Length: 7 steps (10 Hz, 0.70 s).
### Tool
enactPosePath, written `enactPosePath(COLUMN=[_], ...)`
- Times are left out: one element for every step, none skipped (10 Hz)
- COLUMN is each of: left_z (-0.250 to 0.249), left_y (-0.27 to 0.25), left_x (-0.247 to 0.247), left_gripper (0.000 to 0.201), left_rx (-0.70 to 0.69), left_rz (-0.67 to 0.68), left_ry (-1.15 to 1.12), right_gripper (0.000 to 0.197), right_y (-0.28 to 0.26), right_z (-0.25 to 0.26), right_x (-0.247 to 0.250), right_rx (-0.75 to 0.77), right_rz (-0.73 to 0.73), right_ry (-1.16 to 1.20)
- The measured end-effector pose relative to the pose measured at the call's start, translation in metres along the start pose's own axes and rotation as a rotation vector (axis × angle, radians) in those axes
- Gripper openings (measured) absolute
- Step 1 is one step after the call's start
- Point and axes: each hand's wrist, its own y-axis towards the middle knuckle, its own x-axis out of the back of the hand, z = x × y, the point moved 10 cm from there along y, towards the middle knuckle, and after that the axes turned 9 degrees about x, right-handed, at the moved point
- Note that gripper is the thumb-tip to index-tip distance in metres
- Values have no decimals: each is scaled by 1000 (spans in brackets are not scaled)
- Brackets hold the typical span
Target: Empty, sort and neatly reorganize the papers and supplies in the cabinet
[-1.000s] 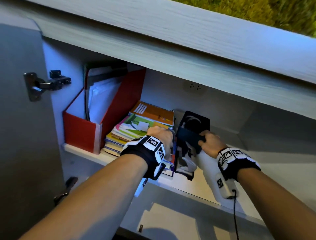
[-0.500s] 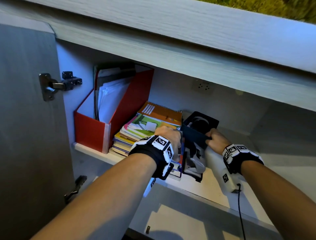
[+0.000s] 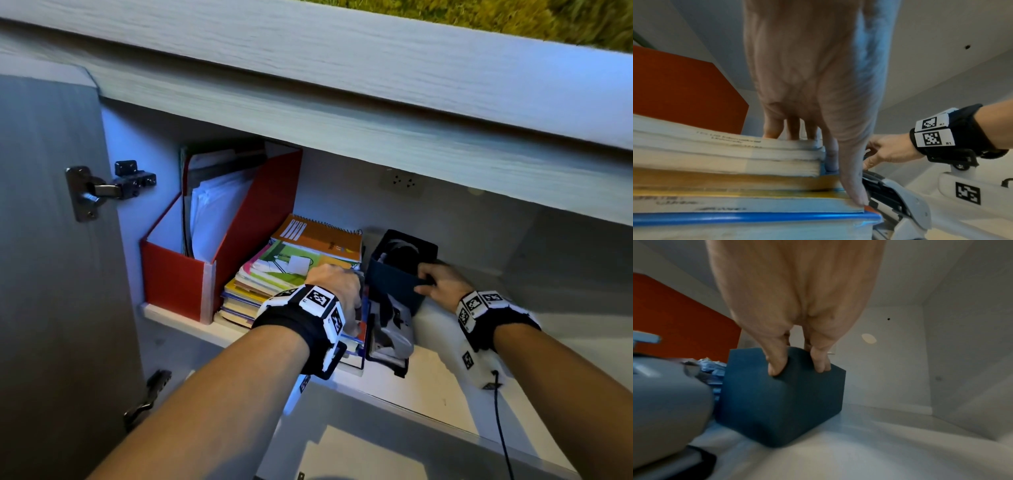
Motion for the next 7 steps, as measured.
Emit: enactPosePath(left_z=[1, 1, 1, 0, -2, -2, -7], left_y=[2, 3, 3, 5, 6, 9, 7], left_x=[-2, -2, -3, -3, 0, 6, 25], left_gripper=[62, 60, 59, 59, 61, 60, 45], left_rx=[1, 1, 3, -16, -38, -46, -58], left_rz=[6, -4, -16, -13, 9, 131, 171], left_ry=[-3, -9, -15, 9, 14, -3, -156], right_gripper=[20, 17, 16, 32, 48, 41, 32], right_y=[7, 11, 11, 4, -14, -31, -47], right_z=[6, 11, 9, 6, 16, 37, 67], right_x=[1, -2, -5, -2, 2, 12, 27], right_rx=[52, 50, 17, -7, 8, 89, 174], right_rz=[24, 103, 159, 105, 9, -59, -123], right_ry=[-74, -142, -209, -205, -160, -175, -119])
